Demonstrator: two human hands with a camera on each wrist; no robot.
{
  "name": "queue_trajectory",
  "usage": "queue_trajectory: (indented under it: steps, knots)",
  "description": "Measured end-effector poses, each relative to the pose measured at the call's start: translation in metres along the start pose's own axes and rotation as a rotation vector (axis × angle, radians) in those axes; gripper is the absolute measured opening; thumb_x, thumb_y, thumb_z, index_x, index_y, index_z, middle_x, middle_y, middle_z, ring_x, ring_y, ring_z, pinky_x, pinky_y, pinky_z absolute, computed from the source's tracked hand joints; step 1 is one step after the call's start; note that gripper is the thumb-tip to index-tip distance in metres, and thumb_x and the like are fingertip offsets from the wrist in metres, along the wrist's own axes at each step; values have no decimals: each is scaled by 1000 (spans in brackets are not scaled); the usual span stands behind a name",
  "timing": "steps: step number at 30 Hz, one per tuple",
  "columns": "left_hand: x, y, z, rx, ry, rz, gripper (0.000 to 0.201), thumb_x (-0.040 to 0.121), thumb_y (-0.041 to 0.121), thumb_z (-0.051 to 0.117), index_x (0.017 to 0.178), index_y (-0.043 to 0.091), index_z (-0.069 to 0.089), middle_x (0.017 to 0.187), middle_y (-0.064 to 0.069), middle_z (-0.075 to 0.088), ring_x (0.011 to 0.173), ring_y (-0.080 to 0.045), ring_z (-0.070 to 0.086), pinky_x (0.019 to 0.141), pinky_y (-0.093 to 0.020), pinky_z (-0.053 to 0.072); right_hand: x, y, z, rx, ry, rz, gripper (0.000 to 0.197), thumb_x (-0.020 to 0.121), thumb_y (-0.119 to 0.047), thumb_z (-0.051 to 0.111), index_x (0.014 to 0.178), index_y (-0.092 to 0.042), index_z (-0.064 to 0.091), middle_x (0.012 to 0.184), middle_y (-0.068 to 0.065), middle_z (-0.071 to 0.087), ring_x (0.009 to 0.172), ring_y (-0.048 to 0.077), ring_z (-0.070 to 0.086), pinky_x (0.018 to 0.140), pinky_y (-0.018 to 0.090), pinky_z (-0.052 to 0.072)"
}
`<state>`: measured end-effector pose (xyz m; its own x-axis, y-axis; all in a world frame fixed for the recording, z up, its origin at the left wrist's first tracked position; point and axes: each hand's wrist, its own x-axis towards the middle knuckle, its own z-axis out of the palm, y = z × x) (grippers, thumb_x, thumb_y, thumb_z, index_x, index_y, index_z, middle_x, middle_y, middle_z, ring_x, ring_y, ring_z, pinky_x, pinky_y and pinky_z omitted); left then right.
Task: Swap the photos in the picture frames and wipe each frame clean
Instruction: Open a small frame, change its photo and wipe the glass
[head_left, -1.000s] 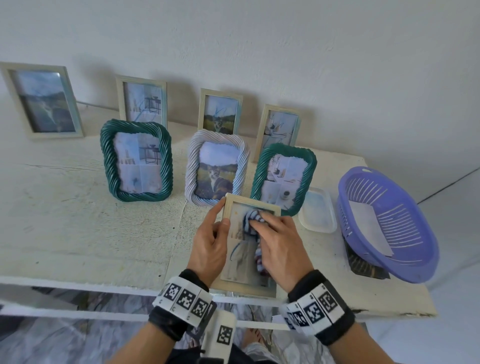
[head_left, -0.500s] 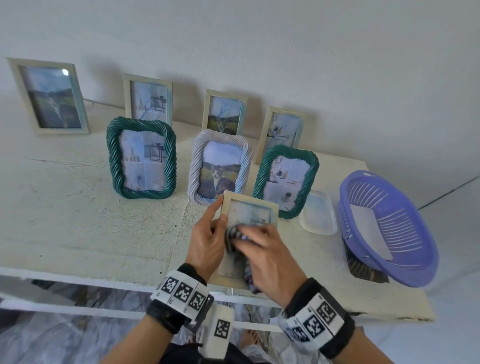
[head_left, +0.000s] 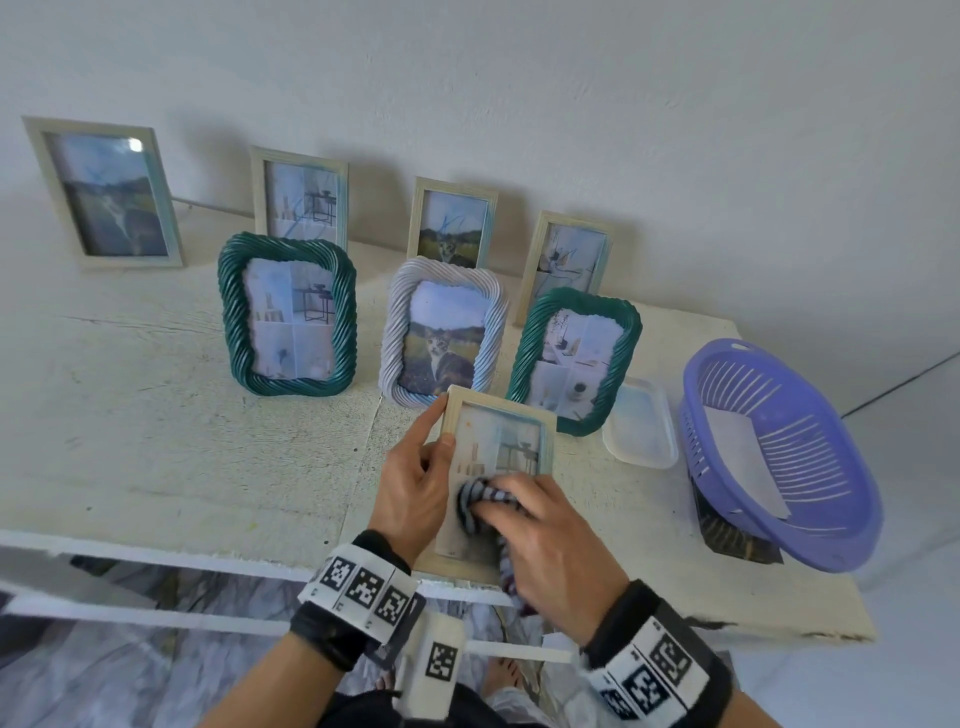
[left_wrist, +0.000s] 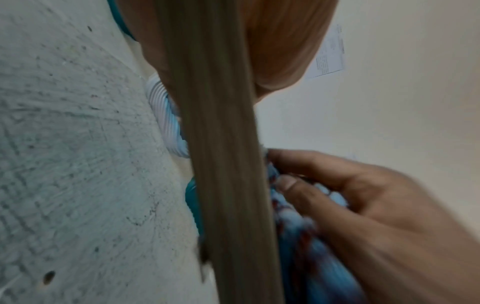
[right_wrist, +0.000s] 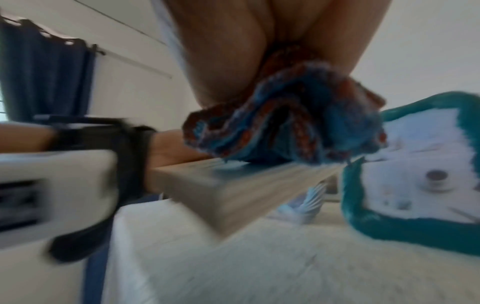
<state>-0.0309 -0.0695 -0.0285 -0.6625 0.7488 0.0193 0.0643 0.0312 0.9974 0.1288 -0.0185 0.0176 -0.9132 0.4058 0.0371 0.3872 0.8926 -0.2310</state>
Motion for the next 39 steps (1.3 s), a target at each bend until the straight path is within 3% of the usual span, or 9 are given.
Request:
queue_trajectory:
  steps: [7,10,15,19,22,27,32,35,39]
  knots:
    - [-1,11,3,-29,-33,-5,40,101,15,45,140,27,46,78,-27,67,66,-45,62,64,-52,55,41,17,-19,-60,82,218,59,66,3,71,122,-10,60,120,11,54,103,31,50,94,39,46]
    - [-2,13,-6,-34,-9,-4,39,101,12,46,138,23,47,75,-14,72,62,-21,65,59,-33,58,22,2,-9,-2,17,118,51,71,5,66,119,-12,62,123,7,54,101,27,49,88,32,46]
    - [-4,11,-6,-51,4,-13,39,101,20,47,140,27,47,83,-31,66,65,-28,60,65,-56,53,32,15,-13,-38,62,79,52,66,7,69,113,-13,66,119,3,58,93,23,52,81,31,51]
    - [-4,14,-5,-67,10,-23,40,101,14,46,140,23,48,75,-15,71,64,-26,61,64,-45,56,45,15,-17,-100,58,54,47,74,0,66,118,-15,64,125,0,54,103,26,50,92,30,42]
    - [-5,13,-10,-46,14,-20,40,101,15,47,140,23,48,66,-21,65,56,-21,53,56,-40,54,29,7,-13,-57,21,-52,45,72,3,67,113,-14,67,124,1,56,97,25,50,88,29,43]
    - [-8,16,-6,-91,18,-37,38,101,23,47,138,33,47,83,-36,63,71,-53,60,67,-64,52,45,15,-24,-215,-37,108,60,75,-9,64,134,-13,51,129,6,47,111,28,43,99,32,40]
    - [-8,15,-11,-78,27,-81,37,101,16,46,135,31,49,85,-33,65,67,-28,60,68,-58,53,9,-9,-14,-153,-63,37,52,67,-8,71,118,-10,64,123,9,53,100,28,49,88,35,52]
    - [-12,13,-10,-61,36,-92,38,101,16,46,138,28,48,82,-32,66,64,-28,60,66,-53,54,-11,-10,-8,-145,-88,-56,46,69,-5,71,114,-12,66,121,6,55,99,24,50,84,32,54]
    - [-11,14,-5,-55,35,-67,39,101,20,47,138,30,47,81,-37,61,63,-28,55,64,-58,52,9,8,-16,-115,-10,67,50,63,0,71,112,-13,67,118,6,56,94,25,48,79,35,55]
